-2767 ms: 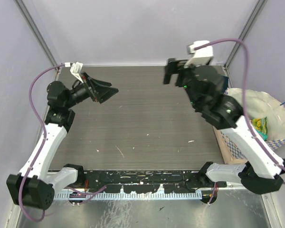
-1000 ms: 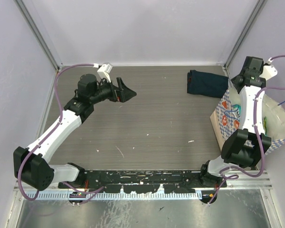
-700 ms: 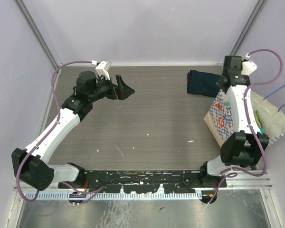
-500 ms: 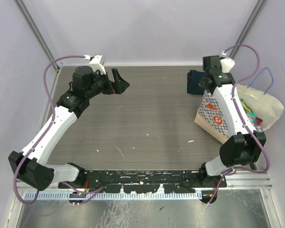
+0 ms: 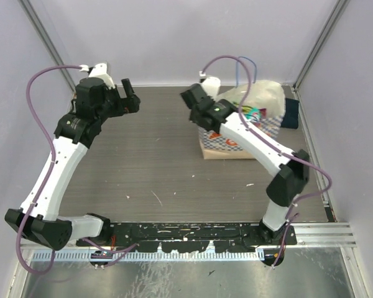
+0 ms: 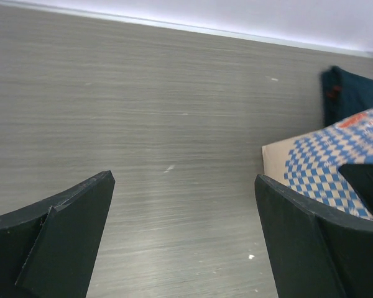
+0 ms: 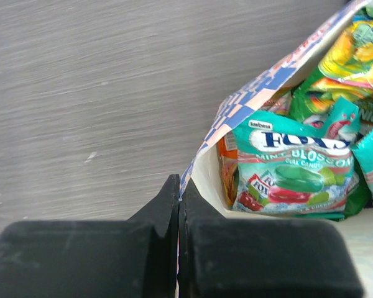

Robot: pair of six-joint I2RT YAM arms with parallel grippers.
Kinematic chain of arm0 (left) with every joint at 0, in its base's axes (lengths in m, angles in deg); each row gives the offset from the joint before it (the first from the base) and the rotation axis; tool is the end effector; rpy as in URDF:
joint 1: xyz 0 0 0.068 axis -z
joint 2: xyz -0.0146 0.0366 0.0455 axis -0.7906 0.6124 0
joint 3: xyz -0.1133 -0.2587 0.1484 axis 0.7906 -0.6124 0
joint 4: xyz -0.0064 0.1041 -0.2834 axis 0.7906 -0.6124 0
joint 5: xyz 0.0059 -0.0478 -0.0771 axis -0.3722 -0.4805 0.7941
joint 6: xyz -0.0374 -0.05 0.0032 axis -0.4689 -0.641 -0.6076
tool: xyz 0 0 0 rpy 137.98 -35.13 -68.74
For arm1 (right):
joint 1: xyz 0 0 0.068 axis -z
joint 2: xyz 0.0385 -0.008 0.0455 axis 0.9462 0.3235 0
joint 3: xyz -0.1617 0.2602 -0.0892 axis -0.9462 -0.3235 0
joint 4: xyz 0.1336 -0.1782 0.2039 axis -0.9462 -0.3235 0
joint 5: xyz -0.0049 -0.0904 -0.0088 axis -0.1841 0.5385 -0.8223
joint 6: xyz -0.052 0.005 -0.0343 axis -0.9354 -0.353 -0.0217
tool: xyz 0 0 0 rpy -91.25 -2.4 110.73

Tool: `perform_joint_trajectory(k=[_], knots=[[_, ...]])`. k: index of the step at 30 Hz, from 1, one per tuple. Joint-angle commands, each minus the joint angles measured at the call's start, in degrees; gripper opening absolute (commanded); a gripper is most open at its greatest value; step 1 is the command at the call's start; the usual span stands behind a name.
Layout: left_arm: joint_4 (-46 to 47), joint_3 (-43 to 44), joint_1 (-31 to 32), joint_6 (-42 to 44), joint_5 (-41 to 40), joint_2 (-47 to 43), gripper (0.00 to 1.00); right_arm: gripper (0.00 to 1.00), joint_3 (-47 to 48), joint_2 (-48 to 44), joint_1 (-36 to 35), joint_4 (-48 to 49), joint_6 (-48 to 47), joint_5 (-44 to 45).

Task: Take the snacks out of the paper bag
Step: Move the paper bag to the center of the board.

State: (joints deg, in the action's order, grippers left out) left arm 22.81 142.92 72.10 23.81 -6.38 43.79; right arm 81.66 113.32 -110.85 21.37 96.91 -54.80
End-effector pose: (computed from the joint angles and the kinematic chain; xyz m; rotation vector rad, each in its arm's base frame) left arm 0.2892 -0.1000 0.4897 -0.0750 1.9474 -0.3858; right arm 0.3430 0.2511 0.4048 0.2584 2.1910 0.0757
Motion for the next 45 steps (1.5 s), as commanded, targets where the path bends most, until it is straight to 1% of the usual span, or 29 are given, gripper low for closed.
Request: perform_joint_trajectory(k=[1,3,5,7,9,10,12,13,14,15,16,17,18,19,21,25,26,28,29,31,34,37,41,45], knots=[[-7.1,2.36,-6.87,-0.36,-4.93,-2.68,0.98,0.0,13.97,8.36,-8.56,9.28,0.99,1.95],[-7.97,1.6,-9.99,-0.91,-3.91,-4.1,0.98,0.0,21.63,14.6,-10.38,9.04,-0.95,1.32],[-8.22,0.87,-12.19,-1.76,-2.29,-4.85,0.98,0.0,29.18,20.82,-10.65,8.81,-3.87,-0.89],[-8.08,0.07,-12.72,-2.21,-1.58,-4.98,0.98,0.02,37.14,27.11,-10.28,8.42,-8.93,-3.0],[-8.15,-0.43,-12.74,-2.96,-0.8,-4.22,0.98,0.06,44.15,31.39,-8.87,7.98,-14.09,-7.39],[-8.14,-0.61,-12.73,-3.49,-0.28,-3.58,0.98,0.07,47.75,32.81,-7.61,7.34,-15.02,-9.84],[-8.06,-0.73,-12.74,-4.08,0.13,-2.16,0.98,0.08,49.85,33.6,-3.8,7.09,-15.57,-16.93],[-7.91,-0.71,-12.69,-4.08,0.27,-1.47,0.98,0.1,49.28,33.07,-1.55,7.53,-15.51,-22.31],[-7.57,-0.59,-12.66,-3.99,0.52,-0.79,0.98,0.15,48.24,32.16,0.47,8.5,-15.94,-27.35],[-7.27,-0.28,-12.65,-3.83,0.84,-0.19,0.98,0.32,47.0,30.88,1.83,9.42,-16.82,-31.71],[-6.86,0.17,-12.57,-3.76,1.16,0.01,0.98,0.53,46.48,29.55,2.45,9.82,-18.94,-34.49],[-6.49,0.75,-12.56,-3.67,1.77,1.94,0.98,0.77,46.38,28.09,2.38,9.68,-20.52,-35.95],[-6.09,1.64,-12.38,-3.58,2.7,2.92,0.98,0.95,44.67,26.11,1.8,9.53,-23.16,-36.56],[-5.71,2.79,-11.93,-3.3,3.42,3.85,0.98,0.99,43.22,23.95,0.52,9.8,-25.03,-36.64],[-4.57,5.24,-10.35,-2.59,4.31,5.73,0.98,1.0,39.13,18.34,-1.41,11.81,-27.31,-36.53],[-3.62,12.12,-4.31,2.42,4.58,10.9,0.98,1.0,25.88,5.19,-2.72,19.44,-25.67,-34.19],[-4.1,14.26,-2.59,3.94,3.9,12.27,0.98,1.0,21.73,1.85,-2.73,20.81,-25.57,-32.03],[-5.16,17.78,0.61,6.97,2.13,15.0,0.98,1.0,16.78,-4.88,-2.61,21.82,-25.78,-23.86],[-5.57,19.15,1.9,8.24,1.61,16.43,0.98,1.0,14.48,-7.63,-2.59,21.77,-26.14,-17.67],[-5.77,20.91,3.48,10.19,0.82,18.67,0.98,1.0,10.96,-11.31,-0.98,19.84,-26.91,-11.9],[-5.06,22.92,4.49,12.12,0.2,21.74,0.98,1.0,10.67,-11.35,2.43,10.97,-27.66,-3.91],[-4.63,25.58,4.82,13.32,0.12,25.11,0.98,1.0,9.57,-9.06,5.99,5.23,-27.82,-2.74],[-6.23,30.8,5.51,15.79,-3.58,30.99,0.98,1.0,7.18,-5.75,8.38,5.36,-28.32,-1.37],[-8.51,35.46,5.54,17.34,-3.99,35.77,0.98,1.0,9.27,-0.63,10.7,5.06,-28.72,-4.06]])
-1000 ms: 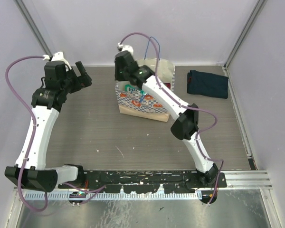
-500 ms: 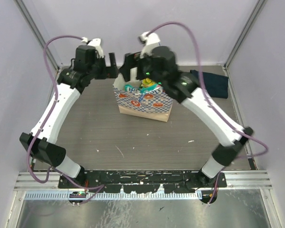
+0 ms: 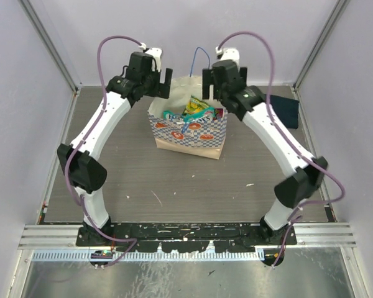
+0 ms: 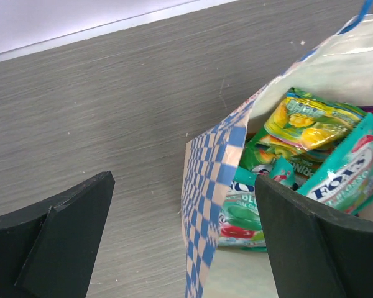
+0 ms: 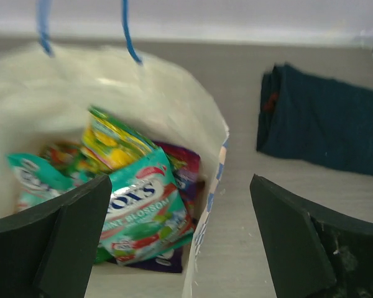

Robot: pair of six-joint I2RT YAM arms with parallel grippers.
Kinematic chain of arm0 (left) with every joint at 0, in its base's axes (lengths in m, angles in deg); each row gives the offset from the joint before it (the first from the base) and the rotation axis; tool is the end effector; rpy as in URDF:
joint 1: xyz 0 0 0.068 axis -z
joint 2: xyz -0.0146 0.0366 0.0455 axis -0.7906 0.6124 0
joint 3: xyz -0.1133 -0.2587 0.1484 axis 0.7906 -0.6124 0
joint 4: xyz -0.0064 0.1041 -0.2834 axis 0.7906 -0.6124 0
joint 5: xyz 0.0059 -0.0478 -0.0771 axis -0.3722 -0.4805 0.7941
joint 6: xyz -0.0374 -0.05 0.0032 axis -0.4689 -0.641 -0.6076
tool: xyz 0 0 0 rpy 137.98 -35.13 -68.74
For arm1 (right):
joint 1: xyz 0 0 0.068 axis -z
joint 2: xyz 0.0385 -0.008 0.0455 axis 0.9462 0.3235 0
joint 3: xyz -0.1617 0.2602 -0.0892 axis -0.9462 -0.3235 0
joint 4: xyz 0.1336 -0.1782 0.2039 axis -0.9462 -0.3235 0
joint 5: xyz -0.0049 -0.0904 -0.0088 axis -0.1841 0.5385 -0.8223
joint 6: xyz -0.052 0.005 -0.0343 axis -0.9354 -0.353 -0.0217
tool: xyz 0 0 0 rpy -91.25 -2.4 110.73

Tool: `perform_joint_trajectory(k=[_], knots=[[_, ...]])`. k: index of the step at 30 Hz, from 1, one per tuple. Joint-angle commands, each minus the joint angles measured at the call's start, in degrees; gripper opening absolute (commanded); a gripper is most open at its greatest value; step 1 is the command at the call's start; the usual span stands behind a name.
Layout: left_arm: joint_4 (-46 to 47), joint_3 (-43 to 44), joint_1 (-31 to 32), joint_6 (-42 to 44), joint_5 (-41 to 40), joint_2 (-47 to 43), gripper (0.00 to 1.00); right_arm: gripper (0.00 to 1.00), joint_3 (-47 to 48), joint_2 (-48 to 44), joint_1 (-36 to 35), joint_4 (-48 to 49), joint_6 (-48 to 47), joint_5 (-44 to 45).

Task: Take the snacks out of the paper bag
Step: Move the paper bag to the center of the board, then adjust the paper bag at the center of the board.

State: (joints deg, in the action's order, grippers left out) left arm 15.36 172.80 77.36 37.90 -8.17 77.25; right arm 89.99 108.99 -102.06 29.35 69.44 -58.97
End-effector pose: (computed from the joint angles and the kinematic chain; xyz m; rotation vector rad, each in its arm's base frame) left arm 0.4388 -0.1995 0.4551 0.2705 2.1083 -0.2010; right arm 0.3592 0.1884 0.5010 -0.0066 1.9400 -0.0094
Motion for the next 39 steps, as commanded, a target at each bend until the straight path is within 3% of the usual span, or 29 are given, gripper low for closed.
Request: perform_joint_trajectory(k=[1,7,10,17,23,26,27,29,30,36,39], knots=[[-1.68,6.43,0.35,3.35,-2.21,3.33,0.99,1.0,1.71,4.98,2.27,-3.45,-1.32,-0.27],[-5.28,9.57,0.37,4.8,-3.16,6.64,0.97,1.0,2.5,9.41,3.27,-6.89,-1.4,2.13],[-5.79,9.28,0.36,5.33,-2.49,6.85,0.94,0.95,0.51,9.04,4.38,-6.8,-0.74,1.62],[-9.83,9.19,0.36,6.17,-2.0,7.74,0.73,0.77,-1.81,7.53,5.33,-5.69,-0.54,-1.67],[-11.07,9.56,0.42,6.11,-2.5,7.39,0.31,0.46,-0.8,7.18,5.43,-5.42,-0.59,-4.01],[-11.68,10.29,0.38,5.81,-3.21,6.69,0.04,0.25,0.29,6.61,5.45,-5.72,-0.56,-5.18],[-12.13,10.71,0.41,5.58,-3.46,6.47,0.0,0.15,0.51,6.27,5.37,-5.76,-0.63,-5.59],[-12.74,11.12,0.36,4.96,-3.41,5.5,0.0,0.02,1.46,5.81,5.4,-6.04,-0.66,-6.19],[-12.76,11.16,0.39,4.62,-3.3,4.95,0.0,0.01,1.92,5.74,5.43,-6.36,-0.77,-6.48],[-10.2,11.34,0.45,2.08,-2.86,3.29,0.0,0.0,7.21,8.77,5.55,-6.63,-2.2,-6.78],[-8.75,15.13,0.46,0.74,-3.46,6.04,0.0,0.0,14.2,13.93,7.64,-7.16,-3.09,-9.07]])
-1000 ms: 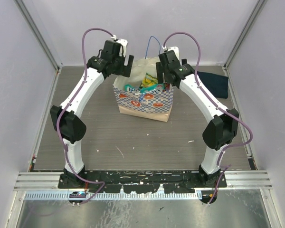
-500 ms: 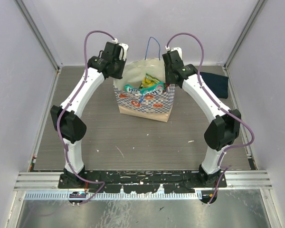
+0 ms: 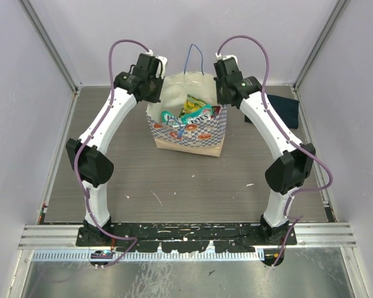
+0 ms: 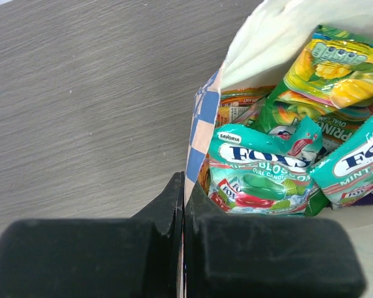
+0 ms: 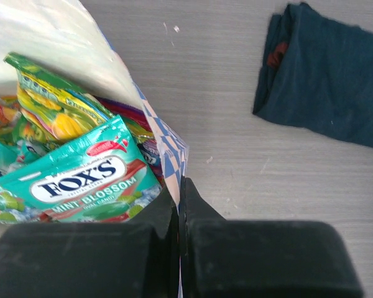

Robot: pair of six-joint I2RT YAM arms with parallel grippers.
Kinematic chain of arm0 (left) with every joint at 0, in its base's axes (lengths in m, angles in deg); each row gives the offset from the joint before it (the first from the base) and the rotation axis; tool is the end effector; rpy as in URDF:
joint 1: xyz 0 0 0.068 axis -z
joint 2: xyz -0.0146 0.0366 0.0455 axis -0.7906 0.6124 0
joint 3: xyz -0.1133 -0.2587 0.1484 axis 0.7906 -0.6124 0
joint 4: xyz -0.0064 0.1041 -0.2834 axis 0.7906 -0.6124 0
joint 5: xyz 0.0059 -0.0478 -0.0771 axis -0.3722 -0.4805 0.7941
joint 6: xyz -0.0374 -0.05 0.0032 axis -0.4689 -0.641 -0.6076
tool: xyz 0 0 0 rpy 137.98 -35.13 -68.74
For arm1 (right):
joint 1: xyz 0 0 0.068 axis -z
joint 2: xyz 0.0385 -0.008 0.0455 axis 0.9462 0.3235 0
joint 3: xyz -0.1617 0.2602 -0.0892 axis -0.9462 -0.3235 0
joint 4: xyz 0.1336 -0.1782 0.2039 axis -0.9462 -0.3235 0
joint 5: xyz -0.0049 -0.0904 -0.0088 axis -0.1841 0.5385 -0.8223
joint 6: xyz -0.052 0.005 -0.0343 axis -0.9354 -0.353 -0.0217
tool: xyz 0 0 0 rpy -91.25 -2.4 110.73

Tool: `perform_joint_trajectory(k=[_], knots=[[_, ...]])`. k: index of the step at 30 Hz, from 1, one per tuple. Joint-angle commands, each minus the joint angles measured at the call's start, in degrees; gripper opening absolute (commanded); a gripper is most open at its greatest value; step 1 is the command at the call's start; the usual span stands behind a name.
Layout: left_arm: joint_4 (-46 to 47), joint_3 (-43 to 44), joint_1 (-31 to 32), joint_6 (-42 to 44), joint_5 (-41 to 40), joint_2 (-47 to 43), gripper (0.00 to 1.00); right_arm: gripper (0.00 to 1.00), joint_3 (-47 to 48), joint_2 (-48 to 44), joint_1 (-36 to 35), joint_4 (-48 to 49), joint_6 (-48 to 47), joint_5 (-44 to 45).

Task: Take the snacks out of the paper bag
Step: Adjust the paper bag at the center of the board.

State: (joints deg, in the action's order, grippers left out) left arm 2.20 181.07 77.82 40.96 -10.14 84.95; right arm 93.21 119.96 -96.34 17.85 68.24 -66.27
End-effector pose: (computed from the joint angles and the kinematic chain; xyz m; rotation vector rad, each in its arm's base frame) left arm 0.4576 -0.2109 0.4230 0.3699 2.3032 -0.0723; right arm 0.4223 0.1794 0.4219 -0.1066 2.2669 -0.1120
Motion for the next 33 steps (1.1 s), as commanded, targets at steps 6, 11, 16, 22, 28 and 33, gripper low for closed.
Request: perform_joint_trajectory(k=[6,11,16,22,28,33], knots=[[11.94,27.0,0.01,-3.15,-6.16,11.02,0.0,0.0,35.63,16.4,6.56,4.7,-5.79,-4.75],[27.8,27.96,0.41,-1.48,-5.36,12.22,0.0,0.0,34.4,16.39,6.9,16.44,-11.59,-7.18],[55.98,-9.32,4.03,5.97,-7.78,-3.5,0.0,0.0,-2.69,-2.22,5.7,40.78,-13.03,-10.13],[95.46,-56.26,9.81,12.2,-16.24,-17.45,0.0,0.0,-50.51,-22.87,-0.88,77.61,-13.81,-10.38],[108.26,-72.76,14.48,12.28,-29.22,-21.04,0.0,0.0,-69.73,-33.02,-7.44,84.03,-13.49,-2.15],[110.19,-78.76,15.66,9.48,-35.43,-23.38,0.0,0.0,-78.64,-38.41,-9.69,87.88,-11.84,6.71]])
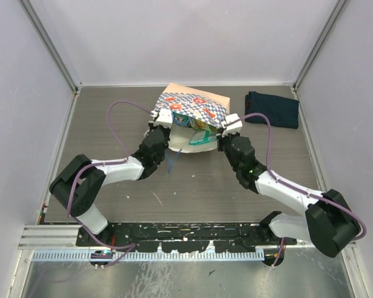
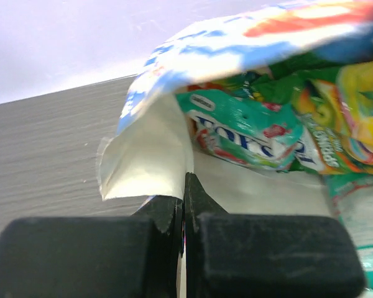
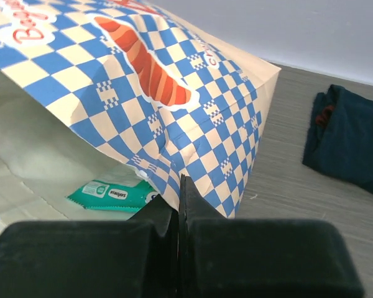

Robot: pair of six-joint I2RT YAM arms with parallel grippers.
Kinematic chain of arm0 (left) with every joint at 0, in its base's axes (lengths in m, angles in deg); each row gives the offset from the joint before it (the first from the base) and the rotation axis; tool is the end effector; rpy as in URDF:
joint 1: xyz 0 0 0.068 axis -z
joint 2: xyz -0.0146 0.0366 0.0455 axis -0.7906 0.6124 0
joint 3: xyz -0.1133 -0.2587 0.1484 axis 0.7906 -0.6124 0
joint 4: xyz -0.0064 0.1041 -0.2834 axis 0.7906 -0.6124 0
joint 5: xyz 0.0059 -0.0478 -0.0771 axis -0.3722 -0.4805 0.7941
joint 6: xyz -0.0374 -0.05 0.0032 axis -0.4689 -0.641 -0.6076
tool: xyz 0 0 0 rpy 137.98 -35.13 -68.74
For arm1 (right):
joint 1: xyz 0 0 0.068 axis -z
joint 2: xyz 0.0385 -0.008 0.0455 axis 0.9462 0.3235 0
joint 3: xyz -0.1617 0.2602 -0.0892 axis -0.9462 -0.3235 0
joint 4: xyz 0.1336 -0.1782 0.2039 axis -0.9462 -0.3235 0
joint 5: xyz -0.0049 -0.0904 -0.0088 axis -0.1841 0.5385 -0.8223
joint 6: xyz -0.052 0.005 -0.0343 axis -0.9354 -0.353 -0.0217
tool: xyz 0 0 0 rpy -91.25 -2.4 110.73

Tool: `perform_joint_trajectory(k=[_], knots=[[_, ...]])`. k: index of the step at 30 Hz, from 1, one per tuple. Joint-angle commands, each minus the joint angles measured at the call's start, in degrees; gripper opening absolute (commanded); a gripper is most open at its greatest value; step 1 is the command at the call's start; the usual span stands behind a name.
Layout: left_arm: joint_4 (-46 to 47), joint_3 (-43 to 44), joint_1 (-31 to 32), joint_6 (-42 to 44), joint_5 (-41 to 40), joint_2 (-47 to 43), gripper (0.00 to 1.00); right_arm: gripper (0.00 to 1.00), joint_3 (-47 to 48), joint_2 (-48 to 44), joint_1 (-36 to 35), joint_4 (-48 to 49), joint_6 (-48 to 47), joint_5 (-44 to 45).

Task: Take the snacks out of the paper bag
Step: Adjust the paper bag at the center of the board.

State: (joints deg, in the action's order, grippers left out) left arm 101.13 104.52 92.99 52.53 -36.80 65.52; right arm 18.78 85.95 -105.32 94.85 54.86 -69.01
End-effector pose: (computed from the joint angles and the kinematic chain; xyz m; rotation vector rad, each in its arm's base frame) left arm 0.3161 -0.2359 0.2485 0.2040 1.5929 0.0573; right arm 0.2554 0.1549 0.2744 -0.2991 1.6615 0.1327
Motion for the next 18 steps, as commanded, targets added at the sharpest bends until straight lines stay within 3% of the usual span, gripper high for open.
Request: perform_joint_trajectory(k=[1,7,14,18], knots=[[10.27,-2.77,0.5,-3.44,-8.98,-4.05,0.0,0.0,-5.23,-3.96,-0.7,11.88,1.59,11.74],[2.4,-3.65,0.88,-11.61,-9.54,-2.75,0.0,0.0,-4.09,4.5,-0.7,12.6,2.12,22.0],[-0.73,-7.76,2.31,-19.59,-10.62,-3.06,0.0,0.0,-6.59,14.06,-0.63,25.11,1.51,23.6],[-2.33,-5.81,2.31,-21.93,-7.72,0.8,0.0,0.0,-2.9,20.39,0.38,28.2,-0.24,23.33]])
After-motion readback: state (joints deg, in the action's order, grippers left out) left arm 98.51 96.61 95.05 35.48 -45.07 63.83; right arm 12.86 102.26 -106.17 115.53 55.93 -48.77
